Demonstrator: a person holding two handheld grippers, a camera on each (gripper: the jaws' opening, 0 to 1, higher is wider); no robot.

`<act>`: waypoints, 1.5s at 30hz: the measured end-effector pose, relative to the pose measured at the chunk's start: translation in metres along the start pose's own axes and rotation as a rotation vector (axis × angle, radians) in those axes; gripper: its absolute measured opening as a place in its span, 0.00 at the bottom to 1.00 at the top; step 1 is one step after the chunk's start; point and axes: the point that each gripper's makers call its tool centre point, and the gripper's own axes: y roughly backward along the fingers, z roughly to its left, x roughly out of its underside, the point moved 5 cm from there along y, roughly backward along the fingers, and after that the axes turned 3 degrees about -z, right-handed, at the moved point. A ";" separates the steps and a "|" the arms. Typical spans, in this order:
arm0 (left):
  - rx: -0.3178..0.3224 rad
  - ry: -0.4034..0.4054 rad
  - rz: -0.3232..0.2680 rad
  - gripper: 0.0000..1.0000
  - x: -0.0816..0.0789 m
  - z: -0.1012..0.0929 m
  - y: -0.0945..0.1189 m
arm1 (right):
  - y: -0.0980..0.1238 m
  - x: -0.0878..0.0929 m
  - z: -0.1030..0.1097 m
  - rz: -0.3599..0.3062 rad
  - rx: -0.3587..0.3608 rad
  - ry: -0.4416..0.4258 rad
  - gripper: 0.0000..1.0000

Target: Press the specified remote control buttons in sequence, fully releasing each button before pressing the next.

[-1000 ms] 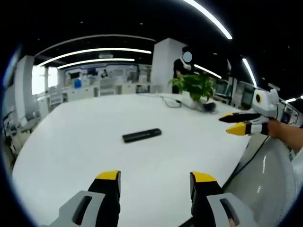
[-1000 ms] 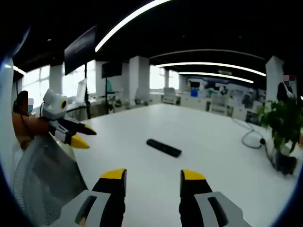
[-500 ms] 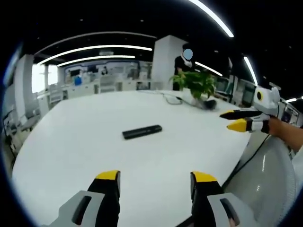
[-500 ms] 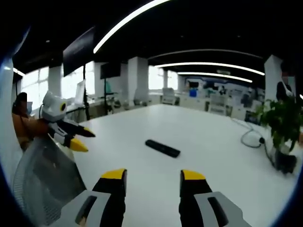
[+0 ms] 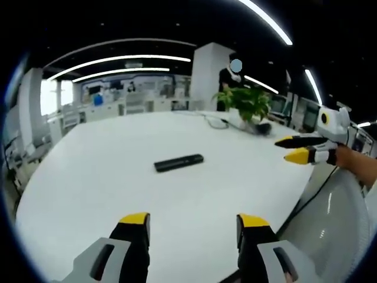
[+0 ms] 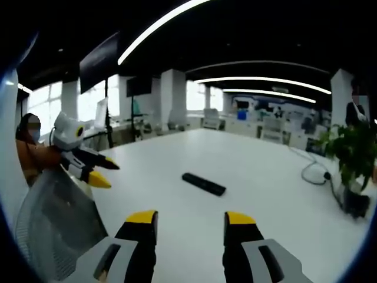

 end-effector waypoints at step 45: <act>-0.040 -0.010 -0.021 0.59 -0.011 0.011 0.001 | -0.010 -0.007 -0.002 -0.014 -0.008 0.027 0.40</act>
